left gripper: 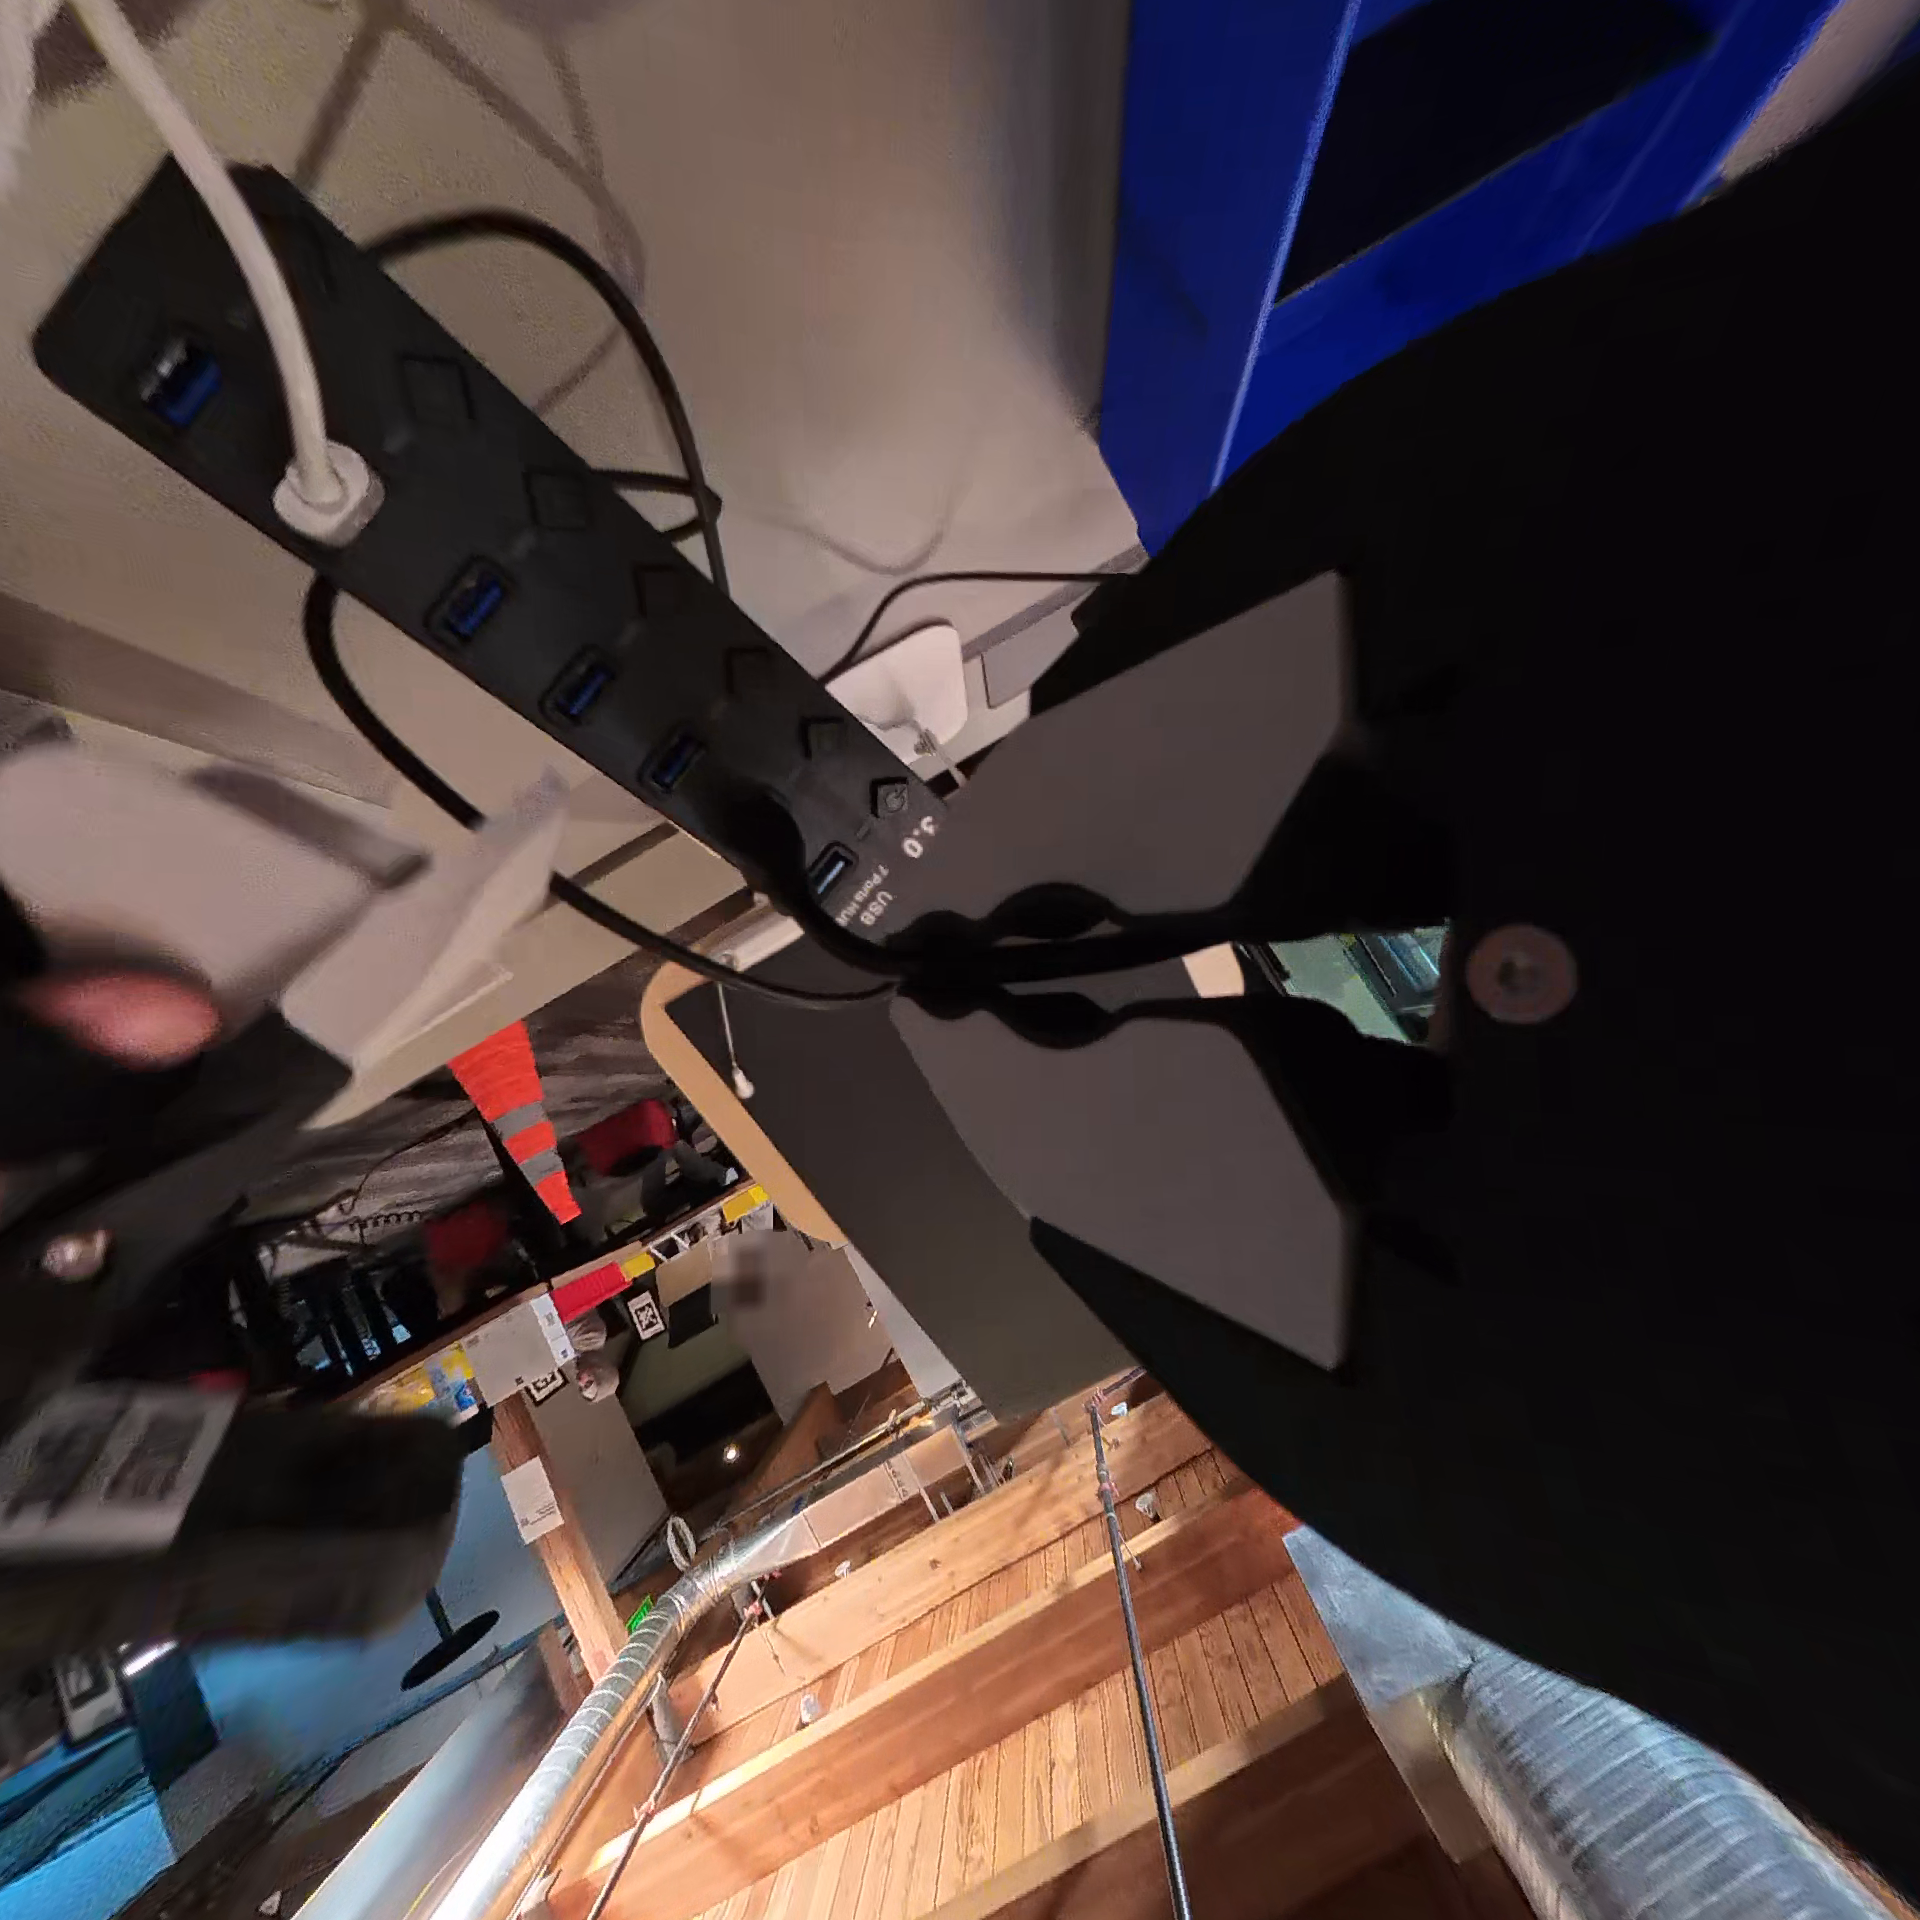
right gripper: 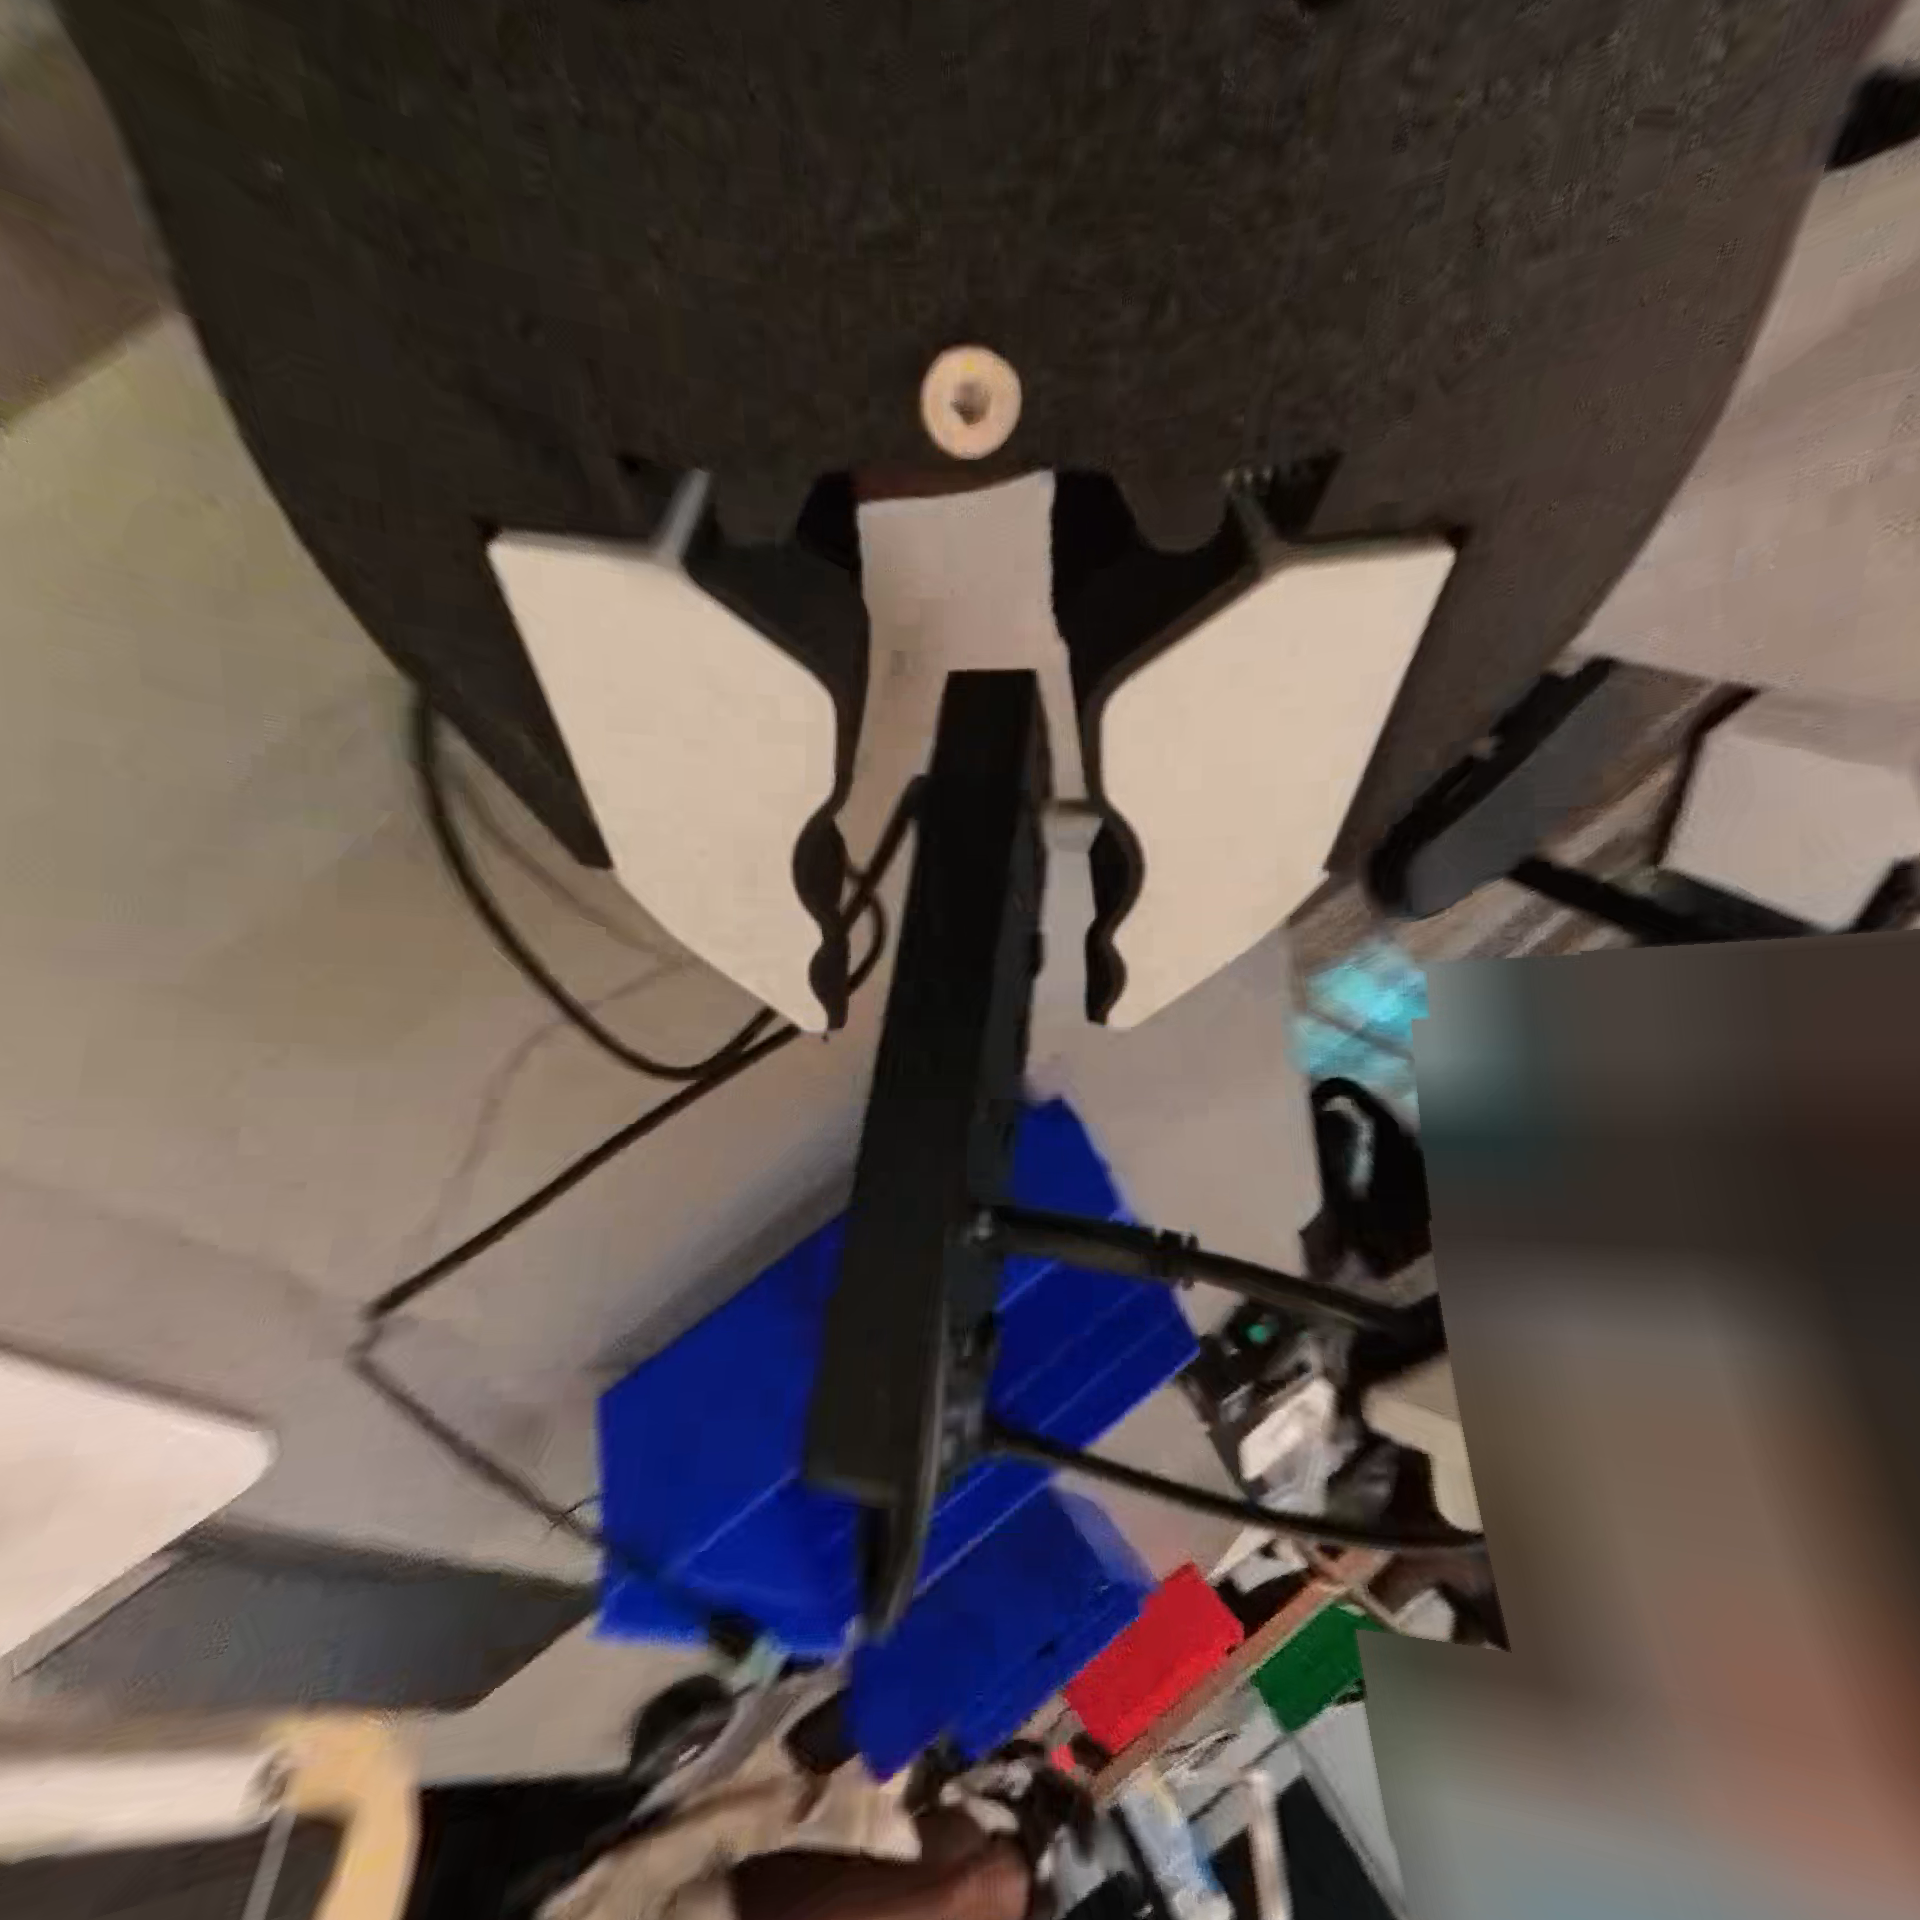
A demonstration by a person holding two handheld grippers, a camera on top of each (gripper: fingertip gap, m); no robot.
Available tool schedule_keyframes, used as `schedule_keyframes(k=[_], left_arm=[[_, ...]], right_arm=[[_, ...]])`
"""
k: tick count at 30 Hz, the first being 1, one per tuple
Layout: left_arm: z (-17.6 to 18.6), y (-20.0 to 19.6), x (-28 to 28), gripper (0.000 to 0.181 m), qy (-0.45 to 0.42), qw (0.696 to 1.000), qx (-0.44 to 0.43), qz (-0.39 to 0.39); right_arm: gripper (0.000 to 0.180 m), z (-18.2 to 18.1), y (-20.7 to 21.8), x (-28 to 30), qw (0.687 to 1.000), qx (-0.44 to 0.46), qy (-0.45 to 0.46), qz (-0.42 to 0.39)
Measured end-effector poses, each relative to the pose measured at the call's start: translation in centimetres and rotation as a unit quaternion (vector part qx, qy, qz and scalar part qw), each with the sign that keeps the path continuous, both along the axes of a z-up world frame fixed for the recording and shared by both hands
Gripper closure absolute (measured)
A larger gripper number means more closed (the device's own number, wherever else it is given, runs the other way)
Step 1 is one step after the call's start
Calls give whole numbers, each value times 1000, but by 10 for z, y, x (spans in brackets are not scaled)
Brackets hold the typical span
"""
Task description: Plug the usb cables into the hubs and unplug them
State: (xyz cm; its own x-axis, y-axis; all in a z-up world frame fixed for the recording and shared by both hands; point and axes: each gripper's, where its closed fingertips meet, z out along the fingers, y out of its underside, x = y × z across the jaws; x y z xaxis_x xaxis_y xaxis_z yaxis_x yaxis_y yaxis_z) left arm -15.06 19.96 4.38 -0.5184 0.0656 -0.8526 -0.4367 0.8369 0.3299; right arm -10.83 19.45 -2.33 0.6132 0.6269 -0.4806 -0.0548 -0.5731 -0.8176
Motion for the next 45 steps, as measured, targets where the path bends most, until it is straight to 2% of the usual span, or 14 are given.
schedule_keyframes(k=[3, 6, 8, 9, 11, 15, 17, 21, 24, 25, 29, 33, 38, 45], left_arm=[[-12, -6, 0, 176, -3, 1000, -17, 2], [-17, -14, 3, 176, -19, 999, -24, -8], [-21, -21, 6, 177, -33, 998, -51, -10], [-22, -22, 7, 177, -41, 998, -56, -6], [-25, -19, 7, 175, -67, 996, -65, 14], [-28, -12, -8, 151, -191, 945, -231, 127], [-23, -27, -17, 139, -285, 858, -401, 148], [-25, -47, -33, 151, -418, 561, -704, 121], [-40, -40, -42, 161, -437, 455, -771, 91], [-40, -39, -47, 153, -460, 444, -766, 73], [-65, -56, -62, 142, -488, 482, -723, 82], [-105, -54, -45, 136, -427, 445, -775, 138], [-97, -31, -14, 131, -387, 429, -806, 130], [-85, -35, -10, 143, -335, 362, -866, 75]], right_arm=[[131, -34, -8, -19, 999, -38, 15, 23], [148, -49, -6, -25, 999, -36, 14, 14], [140, -59, -1, -28, 999, -40, 19, 12], [153, -57, -4, -33, 998, -37, 42, 32], [154, -61, -3, -35, 998, -28, 50, 35], [155, -64, 5, -22, 998, -22, 64, 2], [155, -61, 6, -16, 996, -23, 81, -7], [155, -55, 5, -15, 997, -11, 78, -5], [155, -54, 6, -15, 997, -6, 71, -7], [155, -57, 8, -14, 997, -14, 70, -16], [155, -49, 13, -5, 991, -26, 120, -51], [155, -32, 1, -21, 991, 11, 134, 16], [155, -33, -23, -53, 984, 10, 133, 115], [155, -52, -45, -64, 979, 11, 78, 188]])
